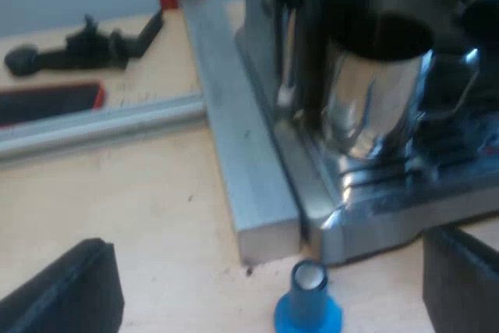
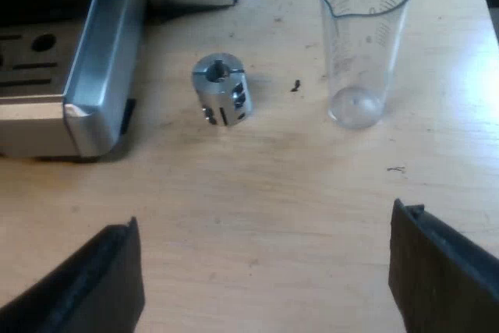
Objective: Remove mug from coffee machine
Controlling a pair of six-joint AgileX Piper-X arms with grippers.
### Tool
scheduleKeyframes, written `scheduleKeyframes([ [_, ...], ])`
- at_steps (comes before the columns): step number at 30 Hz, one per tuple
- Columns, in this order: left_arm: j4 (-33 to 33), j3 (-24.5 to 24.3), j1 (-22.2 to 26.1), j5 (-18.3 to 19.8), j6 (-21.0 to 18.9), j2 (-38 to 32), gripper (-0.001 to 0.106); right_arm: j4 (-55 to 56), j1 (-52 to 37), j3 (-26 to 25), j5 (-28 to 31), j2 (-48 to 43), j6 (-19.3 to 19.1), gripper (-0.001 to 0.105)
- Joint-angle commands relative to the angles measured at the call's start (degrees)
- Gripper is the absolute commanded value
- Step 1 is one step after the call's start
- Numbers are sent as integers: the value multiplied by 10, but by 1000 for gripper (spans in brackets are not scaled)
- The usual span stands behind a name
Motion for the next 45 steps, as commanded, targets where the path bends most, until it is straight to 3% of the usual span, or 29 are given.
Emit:
scheduleKeyframes([
  [1, -8, -23, 0, 19, -2, -1, 80, -2, 29, -25, -9, 31, -4, 67],
  [11, -24, -73, -25, 82, -17, 81, 82, -4, 117, -88, -34, 148, -16, 67],
  [14, -44, -73, -45, 121, -17, 89, 85, -10, 166, -105, -39, 203, -30, 67],
  [15, -56, -73, -56, 154, -18, 93, 86, -14, 174, -105, -42, 210, -30, 67],
  [17, -62, -73, -68, 169, -19, 100, 86, -27, 192, -105, -47, 226, -30, 67],
  [23, -69, -54, -82, 193, -17, 125, 86, -78, 236, -105, -47, 254, -26, 67],
  [29, -136, -3, -103, 209, -7, 133, 86, -150, 257, -102, -51, 272, -23, 67],
  [34, -192, 40, -127, 209, -7, 133, 86, -241, 272, -70, -51, 287, -25, 67],
  [45, -278, 111, -129, 209, -2, 135, 86, -515, 315, 67, -46, 319, -25, 67],
])
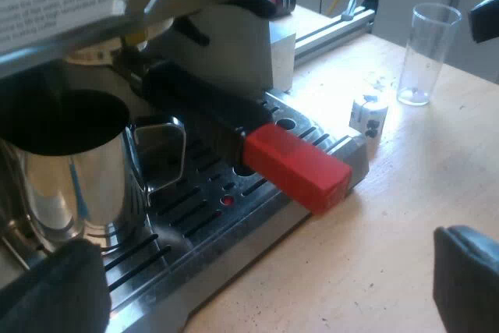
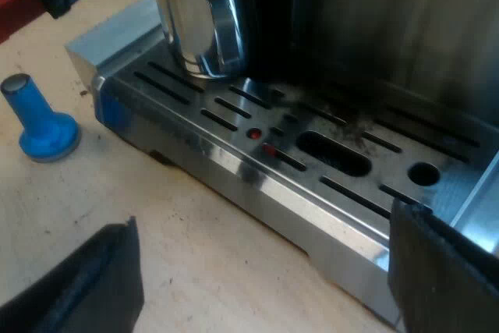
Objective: Remove mug from coffee machine
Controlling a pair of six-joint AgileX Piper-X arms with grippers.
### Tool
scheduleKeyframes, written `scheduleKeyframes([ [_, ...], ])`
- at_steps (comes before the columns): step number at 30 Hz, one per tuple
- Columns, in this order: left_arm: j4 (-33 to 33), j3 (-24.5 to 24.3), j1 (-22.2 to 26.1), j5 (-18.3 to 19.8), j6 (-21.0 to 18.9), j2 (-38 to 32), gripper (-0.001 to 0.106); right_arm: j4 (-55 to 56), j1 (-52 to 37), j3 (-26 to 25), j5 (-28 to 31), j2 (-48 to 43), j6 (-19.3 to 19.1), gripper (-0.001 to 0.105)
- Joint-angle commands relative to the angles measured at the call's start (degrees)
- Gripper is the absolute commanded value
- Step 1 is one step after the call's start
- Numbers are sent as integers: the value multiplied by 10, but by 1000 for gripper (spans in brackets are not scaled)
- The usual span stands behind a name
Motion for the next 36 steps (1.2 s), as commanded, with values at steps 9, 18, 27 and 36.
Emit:
scheduleKeyframes([
  [9, -47, 55, -3, 8, 54, 2, 86, -237, 9, 61, 17, 101, -6, 60],
  [18, -47, 62, -3, 8, 58, 2, 86, -478, 9, 69, 17, 284, 7, 59],
  [27, -47, 62, -3, 8, 58, 2, 86, -668, 54, 61, 69, 440, 31, 56],
  [36, -47, 66, -3, 8, 58, 2, 86, -722, 102, 8, 150, 547, 18, 56],
])
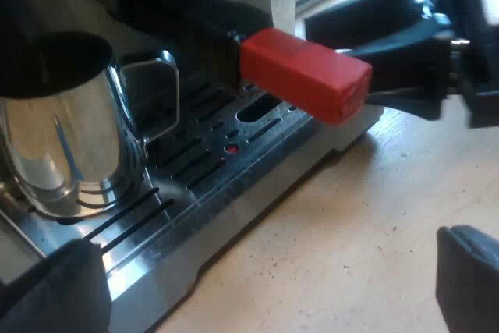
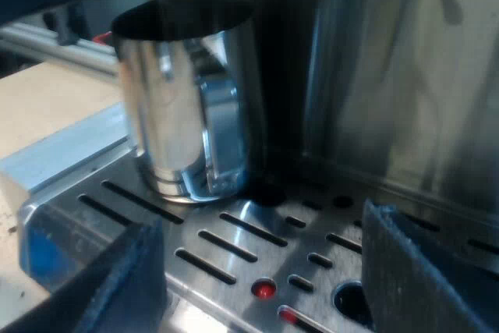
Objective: Remove mug from coffee machine
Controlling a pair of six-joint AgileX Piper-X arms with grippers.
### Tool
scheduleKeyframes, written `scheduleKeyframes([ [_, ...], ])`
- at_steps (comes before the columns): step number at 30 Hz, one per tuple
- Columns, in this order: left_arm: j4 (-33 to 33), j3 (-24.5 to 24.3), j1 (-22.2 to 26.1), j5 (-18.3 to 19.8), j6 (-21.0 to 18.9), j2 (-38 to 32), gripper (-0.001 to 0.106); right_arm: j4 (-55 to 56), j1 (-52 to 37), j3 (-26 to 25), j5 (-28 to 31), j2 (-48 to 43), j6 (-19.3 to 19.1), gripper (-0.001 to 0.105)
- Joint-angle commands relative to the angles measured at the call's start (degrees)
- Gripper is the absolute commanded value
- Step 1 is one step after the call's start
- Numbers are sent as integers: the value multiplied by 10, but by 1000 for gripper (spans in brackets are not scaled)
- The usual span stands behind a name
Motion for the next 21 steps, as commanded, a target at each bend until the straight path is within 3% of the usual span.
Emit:
scheduleKeyframes([
  [1, -11, -1, -3, 7, -1, 1, 86, -12, 1, -26, 6, 25, -7, 56],
  [7, -11, -1, -3, 6, -1, 1, 86, -13, 1, -78, -12, 66, -7, 56],
  [12, -11, -1, -3, -34, -1, 1, 86, -13, 1, -108, -14, 100, -6, 56],
  [21, -11, -1, -3, -34, -1, 1, 86, -12, 6, -150, -16, 142, -6, 56],
])
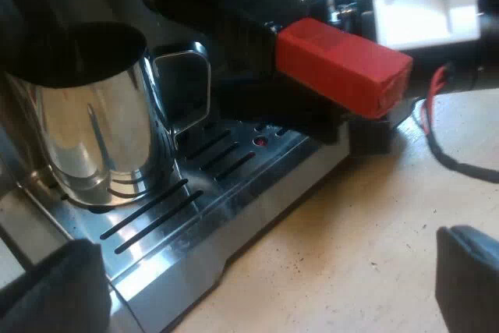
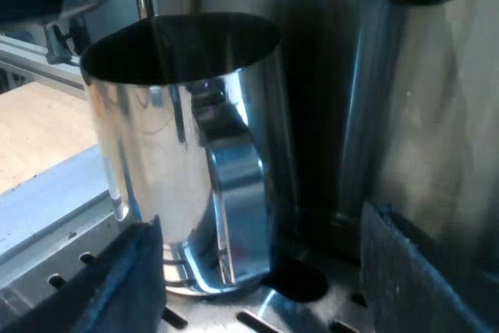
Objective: Remove mug from coffee machine
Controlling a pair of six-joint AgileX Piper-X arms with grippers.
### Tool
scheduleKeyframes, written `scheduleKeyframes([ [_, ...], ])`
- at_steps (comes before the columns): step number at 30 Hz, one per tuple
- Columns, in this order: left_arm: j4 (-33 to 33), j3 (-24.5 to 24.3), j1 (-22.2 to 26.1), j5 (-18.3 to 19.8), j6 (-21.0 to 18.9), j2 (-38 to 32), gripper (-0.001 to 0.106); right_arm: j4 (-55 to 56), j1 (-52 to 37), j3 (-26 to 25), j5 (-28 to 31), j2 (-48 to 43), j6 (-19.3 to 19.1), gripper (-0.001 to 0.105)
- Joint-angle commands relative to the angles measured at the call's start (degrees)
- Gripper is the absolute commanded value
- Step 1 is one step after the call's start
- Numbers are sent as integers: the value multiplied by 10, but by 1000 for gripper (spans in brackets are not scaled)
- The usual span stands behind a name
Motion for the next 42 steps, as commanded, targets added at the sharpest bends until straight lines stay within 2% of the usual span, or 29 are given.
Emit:
scheduleKeyframes([
  [1, -11, -2, -3, -4, -1, 1, 86, -3, 3, -17, -5, 10, -7, 56],
  [7, -11, -2, -3, -4, -1, 1, 86, 13, 3, -65, -5, 38, -7, 56],
  [17, -11, -2, -3, -4, -1, 1, 86, 13, 3, -75, -5, 47, 11, 53],
  [18, -11, -2, -3, -4, -1, 1, 86, 13, 3, -75, -5, 47, 11, 42],
  [22, -11, -2, -3, -4, -1, 1, 86, 13, 3, -75, -5, 47, 11, 19],
  [23, -11, -2, -3, -4, -1, 1, 86, 13, 3, -75, -5, 47, 11, 17],
  [25, -11, -2, -3, -4, -1, 1, 86, 13, 3, -75, -5, 47, 11, 0],
  [30, -11, -2, -3, -4, -1, 1, 86, 22, 16, -75, -5, 41, 7, 0],
  [33, -11, -2, -3, -4, -1, 1, 86, 85, 30, -74, 6, 18, -22, 0],
  [36, -11, -2, -3, -4, -1, 1, 86, 124, 43, -70, 30, -5, -24, 0],
  [42, -23, -2, -3, -3, -1, 1, 86, 126, 43, -22, 91, -55, -24, 0],
])
